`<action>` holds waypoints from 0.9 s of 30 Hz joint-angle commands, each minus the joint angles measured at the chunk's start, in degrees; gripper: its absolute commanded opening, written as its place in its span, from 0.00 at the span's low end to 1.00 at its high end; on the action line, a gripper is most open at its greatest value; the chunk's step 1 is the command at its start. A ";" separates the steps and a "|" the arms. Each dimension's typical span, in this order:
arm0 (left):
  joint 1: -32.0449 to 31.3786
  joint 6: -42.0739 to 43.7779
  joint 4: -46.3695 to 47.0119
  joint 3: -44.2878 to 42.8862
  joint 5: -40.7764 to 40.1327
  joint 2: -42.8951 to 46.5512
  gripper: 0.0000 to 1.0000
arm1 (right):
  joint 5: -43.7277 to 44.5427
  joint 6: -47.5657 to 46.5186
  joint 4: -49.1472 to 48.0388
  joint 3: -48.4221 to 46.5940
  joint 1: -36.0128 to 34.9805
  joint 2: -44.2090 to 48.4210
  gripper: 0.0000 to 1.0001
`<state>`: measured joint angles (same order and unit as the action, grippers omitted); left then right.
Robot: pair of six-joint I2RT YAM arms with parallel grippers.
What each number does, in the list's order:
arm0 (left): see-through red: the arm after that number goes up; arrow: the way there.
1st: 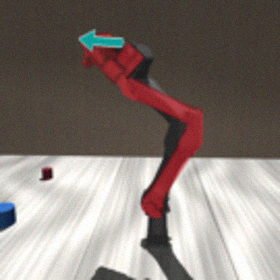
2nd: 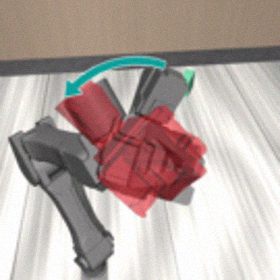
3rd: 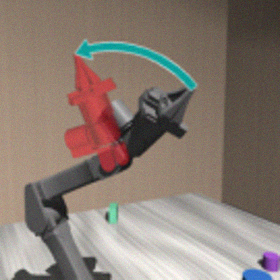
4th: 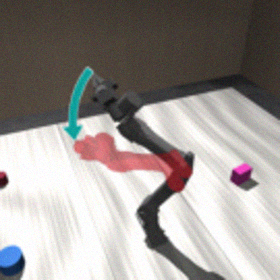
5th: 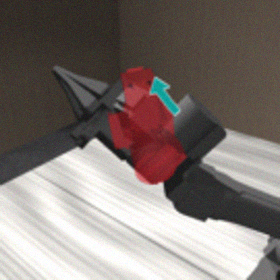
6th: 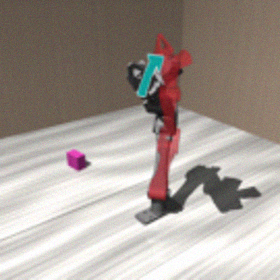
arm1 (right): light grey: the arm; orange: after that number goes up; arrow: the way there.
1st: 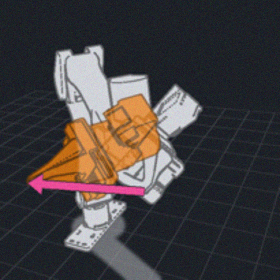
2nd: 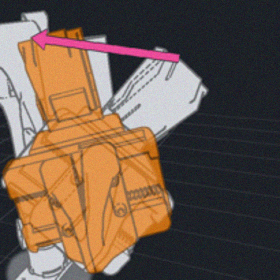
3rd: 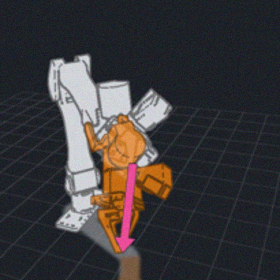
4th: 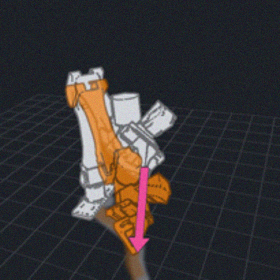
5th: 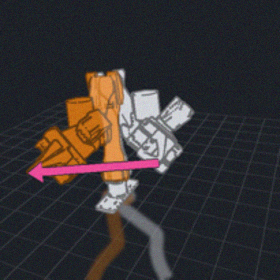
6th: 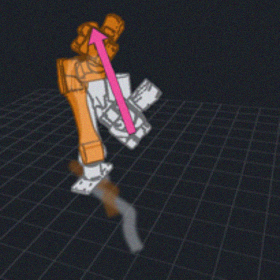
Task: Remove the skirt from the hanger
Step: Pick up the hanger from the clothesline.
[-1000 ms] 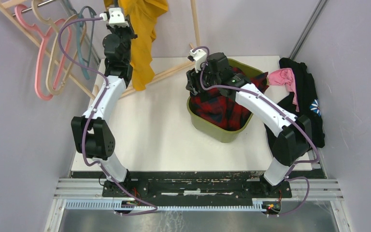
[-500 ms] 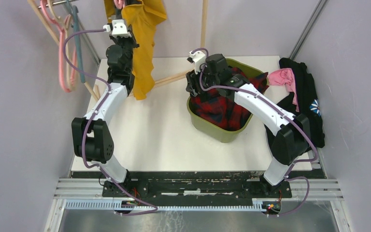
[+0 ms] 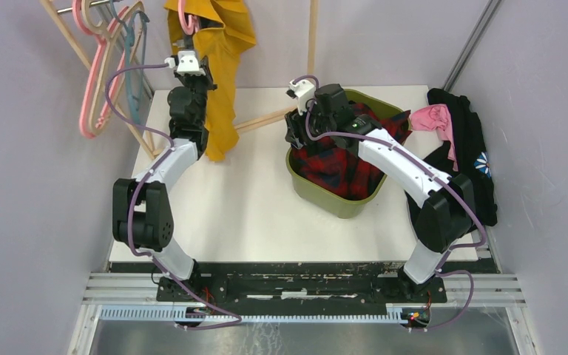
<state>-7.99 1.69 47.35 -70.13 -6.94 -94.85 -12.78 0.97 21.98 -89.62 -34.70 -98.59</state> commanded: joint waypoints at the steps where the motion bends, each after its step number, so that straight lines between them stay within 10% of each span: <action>1: 0.06 -1.65 8.25 1.51 6.58 7.91 0.03 | 1.30 -1.12 -0.89 -0.67 0.64 0.06 0.59; 15: 1.25 15.38 -45.22 0.84 21.68 28.82 0.03 | 9.74 -15.04 4.12 -3.79 2.62 2.17 0.57; 27: 1.56 22.82 -73.40 0.86 28.62 37.73 0.03 | 11.80 -21.69 4.40 -11.06 3.09 5.15 0.64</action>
<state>-6.87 18.35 -22.15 -65.21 19.03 -60.66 -1.34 -18.37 28.60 -95.31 -31.77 -96.99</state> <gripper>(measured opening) 0.174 0.621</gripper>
